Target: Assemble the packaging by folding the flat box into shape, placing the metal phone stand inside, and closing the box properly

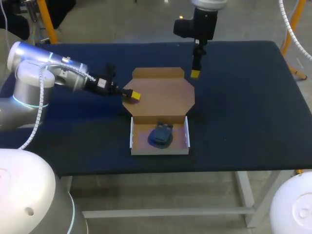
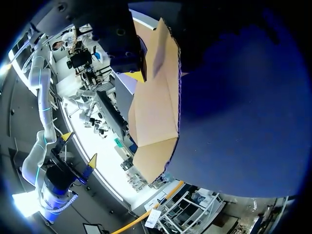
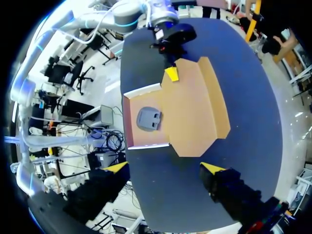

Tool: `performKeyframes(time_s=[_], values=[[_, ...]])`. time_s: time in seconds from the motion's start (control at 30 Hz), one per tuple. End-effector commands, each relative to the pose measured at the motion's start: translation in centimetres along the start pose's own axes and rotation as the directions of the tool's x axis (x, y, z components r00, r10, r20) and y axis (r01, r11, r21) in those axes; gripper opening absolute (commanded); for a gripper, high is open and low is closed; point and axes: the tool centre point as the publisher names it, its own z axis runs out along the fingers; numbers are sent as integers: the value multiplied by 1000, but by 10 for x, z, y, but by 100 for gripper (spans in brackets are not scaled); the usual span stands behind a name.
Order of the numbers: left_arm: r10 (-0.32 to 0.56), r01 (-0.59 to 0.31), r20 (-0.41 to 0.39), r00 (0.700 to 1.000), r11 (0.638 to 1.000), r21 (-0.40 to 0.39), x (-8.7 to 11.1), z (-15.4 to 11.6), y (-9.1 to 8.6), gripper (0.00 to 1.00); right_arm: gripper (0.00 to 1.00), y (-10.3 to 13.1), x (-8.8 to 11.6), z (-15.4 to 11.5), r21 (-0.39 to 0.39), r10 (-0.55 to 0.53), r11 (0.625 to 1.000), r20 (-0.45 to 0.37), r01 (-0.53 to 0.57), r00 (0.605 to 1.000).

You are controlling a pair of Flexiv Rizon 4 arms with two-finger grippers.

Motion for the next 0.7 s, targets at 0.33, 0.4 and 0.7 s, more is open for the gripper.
performKeyframes(time_s=[0.33,0.4,0.7], values=[[25,-25,-4,1000,999,36,4,2,-5,22,100,-1,4,-1,6,7,1000,-1,-7,1000],[31,-30,-5,1000,999,36,4,2,-5,16,100,-1,4,-1,7,7,1000,-2,-7,1000],[80,-79,-24,997,996,36,6,3,-3,12,100,-2,4,-1,9,9,1000,-6,-9,1000]])
